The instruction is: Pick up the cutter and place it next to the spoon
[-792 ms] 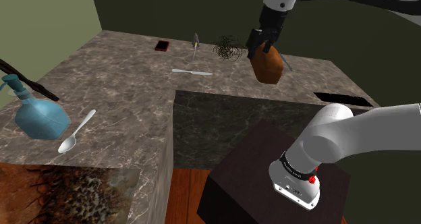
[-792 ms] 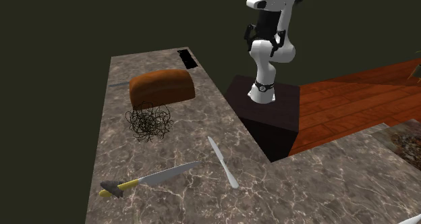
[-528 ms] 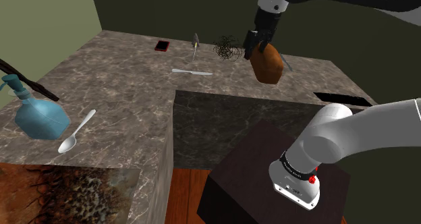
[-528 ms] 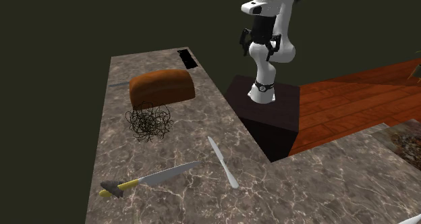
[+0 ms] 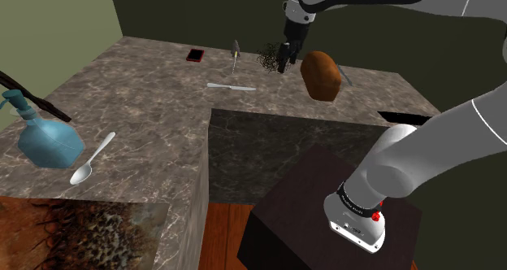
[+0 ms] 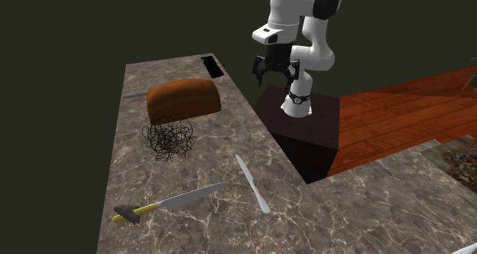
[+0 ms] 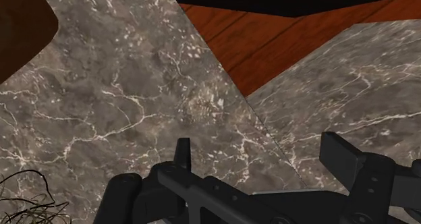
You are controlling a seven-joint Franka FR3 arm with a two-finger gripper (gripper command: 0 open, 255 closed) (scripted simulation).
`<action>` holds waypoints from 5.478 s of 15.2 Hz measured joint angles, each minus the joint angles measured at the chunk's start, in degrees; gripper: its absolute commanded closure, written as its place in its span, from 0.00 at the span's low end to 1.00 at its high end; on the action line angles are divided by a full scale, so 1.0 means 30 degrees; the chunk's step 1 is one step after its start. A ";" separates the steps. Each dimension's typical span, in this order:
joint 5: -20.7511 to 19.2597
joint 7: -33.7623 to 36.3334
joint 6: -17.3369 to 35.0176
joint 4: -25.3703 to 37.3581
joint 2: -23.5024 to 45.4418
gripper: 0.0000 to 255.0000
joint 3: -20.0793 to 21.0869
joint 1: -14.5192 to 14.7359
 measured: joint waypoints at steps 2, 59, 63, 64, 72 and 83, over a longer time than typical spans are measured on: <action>0.0112 -0.1333 0.0608 0.0746 0.1503 0.00 -0.0417 0.0174; 0.2446 -1.2775 0.0844 1.4819 1.7703 1.00 0.0083 0.0067; 0.2415 -1.2762 -0.0040 1.5490 1.7487 1.00 0.0067 0.0072; 0.2406 -1.2751 -0.0270 1.5673 1.7443 1.00 0.0064 0.0077; 0.2125 -1.0523 0.0326 1.3100 1.5520 1.00 0.0619 0.1864; 0.1880 -0.6259 0.0907 1.0771 1.3801 1.00 0.1978 0.4823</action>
